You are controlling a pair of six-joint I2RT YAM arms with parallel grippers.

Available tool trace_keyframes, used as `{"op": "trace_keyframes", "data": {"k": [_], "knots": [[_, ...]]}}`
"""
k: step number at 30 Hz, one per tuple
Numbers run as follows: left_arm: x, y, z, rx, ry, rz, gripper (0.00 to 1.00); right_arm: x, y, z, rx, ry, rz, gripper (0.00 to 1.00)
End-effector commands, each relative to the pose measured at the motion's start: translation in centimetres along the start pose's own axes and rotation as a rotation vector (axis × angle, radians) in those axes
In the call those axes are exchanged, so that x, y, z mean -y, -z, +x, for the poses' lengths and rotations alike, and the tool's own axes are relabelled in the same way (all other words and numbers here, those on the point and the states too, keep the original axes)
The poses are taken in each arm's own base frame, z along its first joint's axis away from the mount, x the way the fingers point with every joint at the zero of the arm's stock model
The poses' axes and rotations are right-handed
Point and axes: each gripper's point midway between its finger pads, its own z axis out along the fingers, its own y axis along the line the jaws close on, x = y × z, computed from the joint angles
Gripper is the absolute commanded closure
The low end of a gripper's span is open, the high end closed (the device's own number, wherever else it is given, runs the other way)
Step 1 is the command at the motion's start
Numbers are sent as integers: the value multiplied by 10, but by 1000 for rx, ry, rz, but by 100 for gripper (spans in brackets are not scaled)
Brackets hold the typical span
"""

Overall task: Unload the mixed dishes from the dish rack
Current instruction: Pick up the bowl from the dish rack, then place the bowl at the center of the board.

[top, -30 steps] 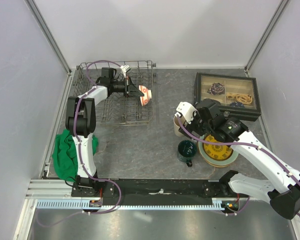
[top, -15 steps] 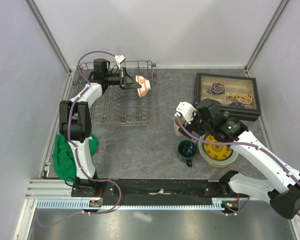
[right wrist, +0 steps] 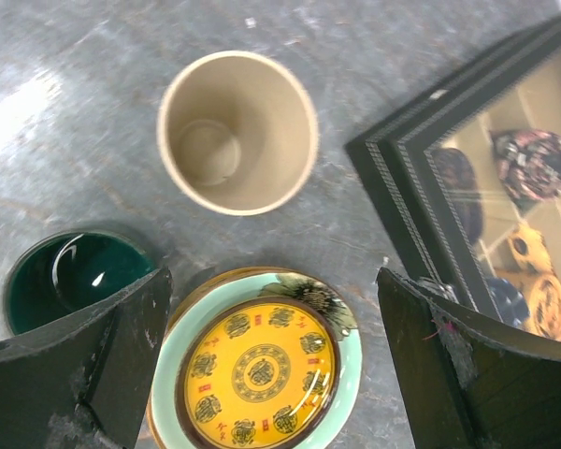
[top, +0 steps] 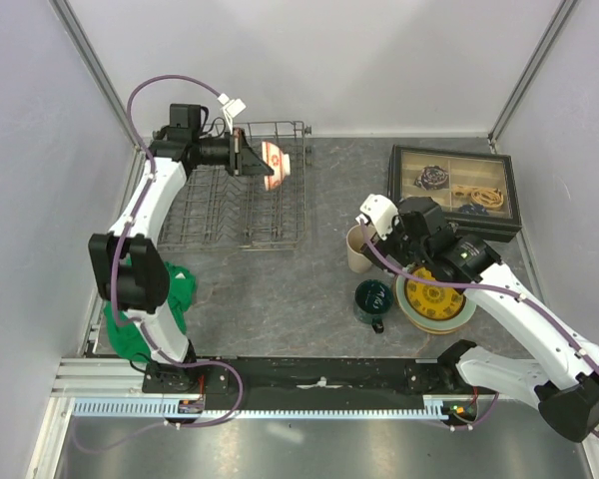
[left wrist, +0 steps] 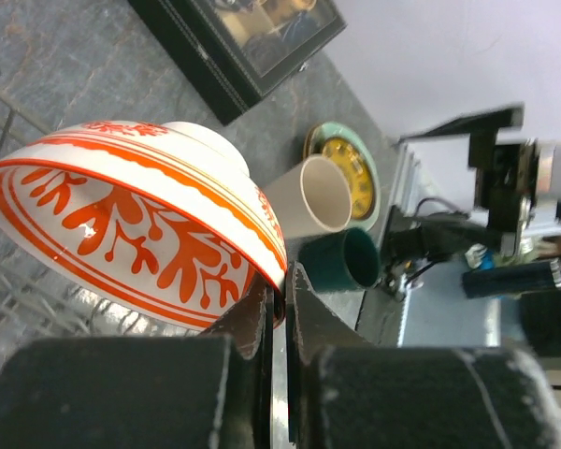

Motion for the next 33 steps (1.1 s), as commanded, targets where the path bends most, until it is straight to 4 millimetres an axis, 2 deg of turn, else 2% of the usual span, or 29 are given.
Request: {"op": "trace_keyframes", "data": {"k": [1,3,8,11,15,19,24,33], "knots": [[48,19,10,-52,-272,-72,99,32,15,-19,75,-93,148,2],[55,22,18,-73,-322,-101,98,40,18,-20,85,-111,178,2],[86,35,39,-116,-378,-127,98,53,25,-19,101,-176,222,2],[105,37,53,-149,-424,-141,99,61,29,-17,104,-208,257,2],[119,30,81,-232,-466,-161,98,74,37,-16,112,-259,302,2],[121,21,112,-327,-485,-183,99,88,41,-11,114,-303,356,2],[124,5,155,-455,-509,-194,99,94,42,-5,115,-339,368,2],[114,2,185,-563,-595,-250,98,90,35,4,90,-341,350,2]]}}
